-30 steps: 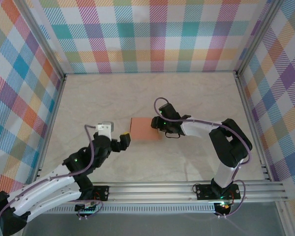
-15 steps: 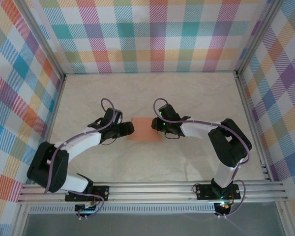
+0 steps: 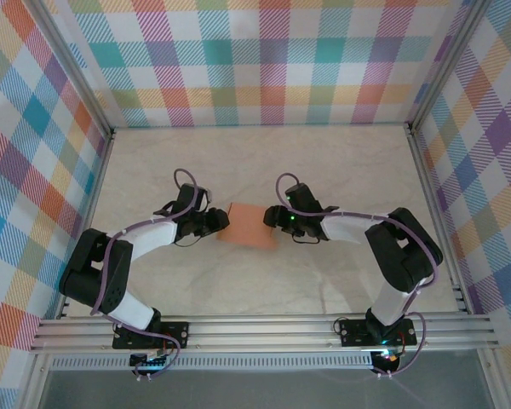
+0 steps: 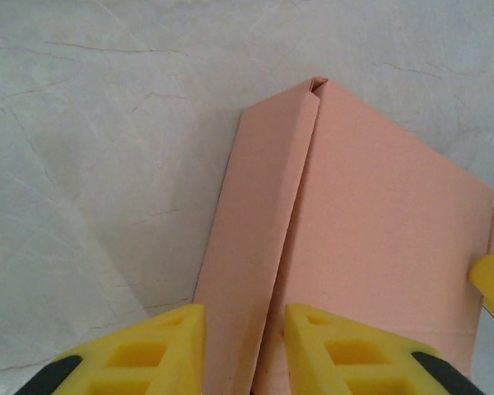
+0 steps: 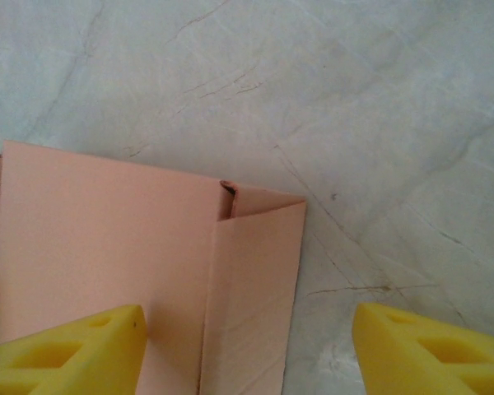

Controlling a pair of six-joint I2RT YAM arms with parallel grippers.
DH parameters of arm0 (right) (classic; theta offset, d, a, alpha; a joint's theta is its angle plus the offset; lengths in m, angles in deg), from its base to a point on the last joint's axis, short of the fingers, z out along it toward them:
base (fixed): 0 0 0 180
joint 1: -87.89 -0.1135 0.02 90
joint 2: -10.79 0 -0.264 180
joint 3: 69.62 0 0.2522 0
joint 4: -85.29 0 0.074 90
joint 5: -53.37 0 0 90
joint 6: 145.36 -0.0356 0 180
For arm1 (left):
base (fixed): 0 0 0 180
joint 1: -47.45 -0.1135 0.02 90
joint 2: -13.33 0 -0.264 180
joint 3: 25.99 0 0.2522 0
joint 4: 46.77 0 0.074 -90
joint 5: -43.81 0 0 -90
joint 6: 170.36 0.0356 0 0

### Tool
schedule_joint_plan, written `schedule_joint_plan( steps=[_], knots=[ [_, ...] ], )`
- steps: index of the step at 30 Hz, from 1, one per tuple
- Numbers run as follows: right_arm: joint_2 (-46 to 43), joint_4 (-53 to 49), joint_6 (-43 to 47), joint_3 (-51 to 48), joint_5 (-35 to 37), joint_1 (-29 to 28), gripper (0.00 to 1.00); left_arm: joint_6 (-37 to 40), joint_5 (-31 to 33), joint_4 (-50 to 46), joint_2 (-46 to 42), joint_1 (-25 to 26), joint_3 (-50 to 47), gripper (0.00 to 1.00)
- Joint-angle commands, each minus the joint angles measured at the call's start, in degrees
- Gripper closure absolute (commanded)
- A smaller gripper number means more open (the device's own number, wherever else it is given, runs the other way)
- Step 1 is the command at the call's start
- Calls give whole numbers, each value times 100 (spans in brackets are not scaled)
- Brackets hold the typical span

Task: Fold the paper box

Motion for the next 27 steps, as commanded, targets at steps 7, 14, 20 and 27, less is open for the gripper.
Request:
schedule_joint_plan(
  steps=[7,14,20,27],
  knots=[
    [-270,913,-552,-301,-793,164,28,-259,-693,658,435,-347,-374,73],
    [-247,1385,-842,-625,-955,256,27,-424,-924,970,626,-569,-504,77],
    [-118,1798,-1086,-752,-1146,273,27,-559,-1126,1231,863,-714,-556,78],
    [117,2256,-1316,-745,-1437,306,27,-679,-1416,1444,1043,-933,-625,81]
  ],
)
